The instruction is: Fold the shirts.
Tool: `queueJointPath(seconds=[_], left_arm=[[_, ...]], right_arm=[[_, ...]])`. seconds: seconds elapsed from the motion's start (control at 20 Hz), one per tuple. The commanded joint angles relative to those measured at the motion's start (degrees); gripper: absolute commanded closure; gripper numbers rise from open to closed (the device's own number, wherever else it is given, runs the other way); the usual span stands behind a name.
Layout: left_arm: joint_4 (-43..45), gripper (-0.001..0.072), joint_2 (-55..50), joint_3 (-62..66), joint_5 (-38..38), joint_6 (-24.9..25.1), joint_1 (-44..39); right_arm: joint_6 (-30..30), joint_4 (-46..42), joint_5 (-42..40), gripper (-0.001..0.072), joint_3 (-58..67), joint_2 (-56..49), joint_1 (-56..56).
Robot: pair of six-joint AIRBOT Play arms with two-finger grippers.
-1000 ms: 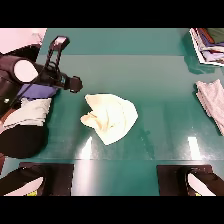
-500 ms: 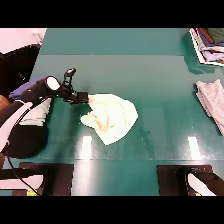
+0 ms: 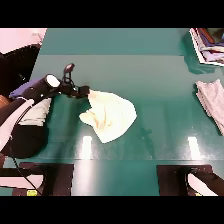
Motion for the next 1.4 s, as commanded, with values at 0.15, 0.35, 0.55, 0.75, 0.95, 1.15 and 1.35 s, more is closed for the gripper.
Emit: queueJointPath(seconds=[0.15, 0.35, 0.55, 0.75, 0.95, 1.15, 1.35], left_arm=[[11.1, 0.0682, 6.0, 7.5, -4.6, 0.4, 2.5], [11.1, 0.0683, 6.2, 7.5, -5.9, 0.4, 2.5], [11.3, 0.0682, 6.1, 7.5, -6.6, 0.5, 2.5], [11.9, 0.0682, 6.1, 7.5, -7.3, 0.5, 2.5], [15.7, 0.0682, 6.1, 7.5, -9.2, 0.5, 2.5], [20.4, 0.0683, 6.5, 7.5, -10.5, 0.3, 2.5], [31.1, 0.0682, 12.4, 9.6, -10.1, -2.3, 2.5]], right_arm=[[6.8, -1.5, -0.5, 0.0683, -29.1, -0.7, 2.1], [1.8, 18.6, -16.9, 0.0227, -54.4, -6.1, 9.5], [-8.1, 37.4, -31.7, 0.0233, -59.3, -16.7, 20.8], [-8.9, 38.9, -37.2, 0.0277, -50.4, -26.2, 27.2], [-8.9, 38.7, -37.2, 0.0383, -41.4, -33.9, 28.0], [-8.9, 31.7, -35.8, 0.0697, -33.8, -36.6, 27.5], [-5.8, 16.7, -28.4, 0.0699, -26.5, -29.6, 19.5]])
